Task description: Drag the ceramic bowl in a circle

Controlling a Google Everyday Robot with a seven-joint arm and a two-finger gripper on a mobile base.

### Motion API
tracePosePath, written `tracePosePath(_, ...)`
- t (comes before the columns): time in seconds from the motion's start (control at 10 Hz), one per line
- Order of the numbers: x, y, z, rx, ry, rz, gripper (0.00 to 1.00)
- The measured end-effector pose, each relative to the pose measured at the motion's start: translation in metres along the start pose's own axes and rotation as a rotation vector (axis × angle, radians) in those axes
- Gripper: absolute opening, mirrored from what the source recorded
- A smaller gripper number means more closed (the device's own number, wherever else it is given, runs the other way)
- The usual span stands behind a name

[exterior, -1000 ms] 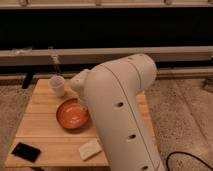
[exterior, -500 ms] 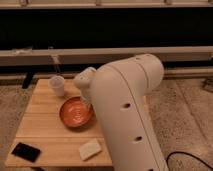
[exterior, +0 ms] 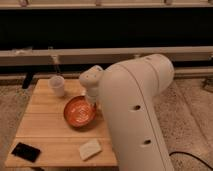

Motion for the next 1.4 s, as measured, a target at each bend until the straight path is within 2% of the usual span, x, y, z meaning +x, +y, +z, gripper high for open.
tracePosePath(0.4,0.009,-0.012,-0.01,-0.009,-0.012,0.01,0.01)
tracePosePath(0.5,0.01,-0.015,-0.012,-0.009,-0.014,0.012,0.05)
tracePosePath(0.8,0.015,-0.021,-0.017,-0.011,-0.023,0.014,0.36)
tracePosePath(0.9,0.021,-0.023,-0.019,-0.011,-0.022,0.012,0.4)
tracePosePath(1.0,0.029,-0.025,-0.021,-0.009,-0.026,0.009,0.39)
tracePosePath(1.2,0.034,-0.029,-0.024,-0.007,-0.029,0.012,0.25)
tracePosePath(1.3,0.034,-0.028,-0.027,-0.008,-0.034,0.01,0.15)
tracePosePath(1.4,0.037,-0.03,-0.03,-0.007,-0.038,0.009,0.11)
